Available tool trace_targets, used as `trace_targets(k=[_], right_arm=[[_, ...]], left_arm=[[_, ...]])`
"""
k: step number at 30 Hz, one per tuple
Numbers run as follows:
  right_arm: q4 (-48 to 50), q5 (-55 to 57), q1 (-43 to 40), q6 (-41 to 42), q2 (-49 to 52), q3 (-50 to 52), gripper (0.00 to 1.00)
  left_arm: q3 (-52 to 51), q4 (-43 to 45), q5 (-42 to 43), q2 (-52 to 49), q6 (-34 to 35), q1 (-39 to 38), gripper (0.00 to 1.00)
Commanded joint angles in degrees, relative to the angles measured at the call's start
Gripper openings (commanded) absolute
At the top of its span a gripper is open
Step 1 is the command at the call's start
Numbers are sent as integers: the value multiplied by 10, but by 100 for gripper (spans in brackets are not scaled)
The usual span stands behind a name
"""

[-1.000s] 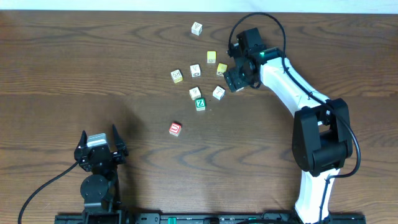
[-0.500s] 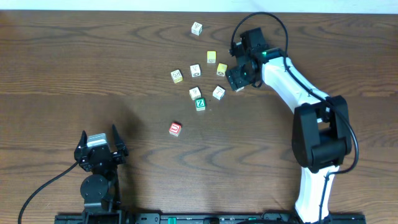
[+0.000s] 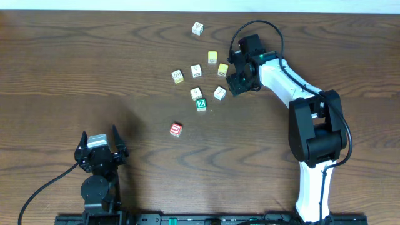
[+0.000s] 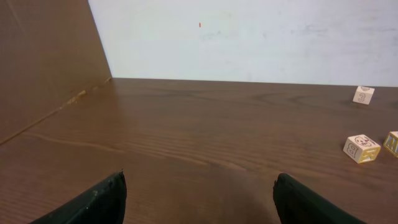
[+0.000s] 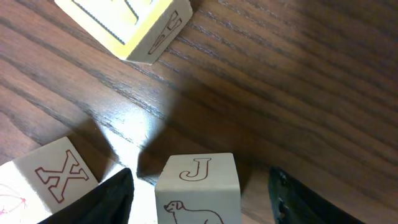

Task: Lift 4 blocks
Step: 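Lower the right gripper and close it on the J block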

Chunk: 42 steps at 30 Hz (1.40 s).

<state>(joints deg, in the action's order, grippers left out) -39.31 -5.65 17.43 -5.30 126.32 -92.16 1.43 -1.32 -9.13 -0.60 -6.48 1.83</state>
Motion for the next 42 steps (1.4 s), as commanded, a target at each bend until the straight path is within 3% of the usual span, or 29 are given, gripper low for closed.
trace_targets(k=[1, 7, 12, 18, 29, 33, 35, 42], right_arm=[[1, 7, -9, -1, 0, -8, 62], [-7, 9, -9, -1, -10, -20, 57], [-7, 9, -9, -1, -37, -29, 68], [-12, 9, -9, -1, -71, -31, 63], [-33, 9, -9, -10, -71, -27, 67], [-29, 9, -9, -10, -71, -22, 49], [-26, 9, -9, -10, -71, -18, 49], [-10, 13, -10, -12, -67, 0, 63]], left_arm=[[-12, -21, -3, 3, -8, 2, 76], [-12, -21, -3, 3, -8, 2, 76], [-12, -21, -3, 3, -8, 2, 76], [-12, -21, -3, 3, -8, 2, 76], [-12, -21, -3, 3, -8, 2, 76], [-12, -21, -3, 3, -8, 2, 76], [-12, -21, -3, 3, -8, 2, 76], [-12, -21, -3, 3, -8, 2, 76]])
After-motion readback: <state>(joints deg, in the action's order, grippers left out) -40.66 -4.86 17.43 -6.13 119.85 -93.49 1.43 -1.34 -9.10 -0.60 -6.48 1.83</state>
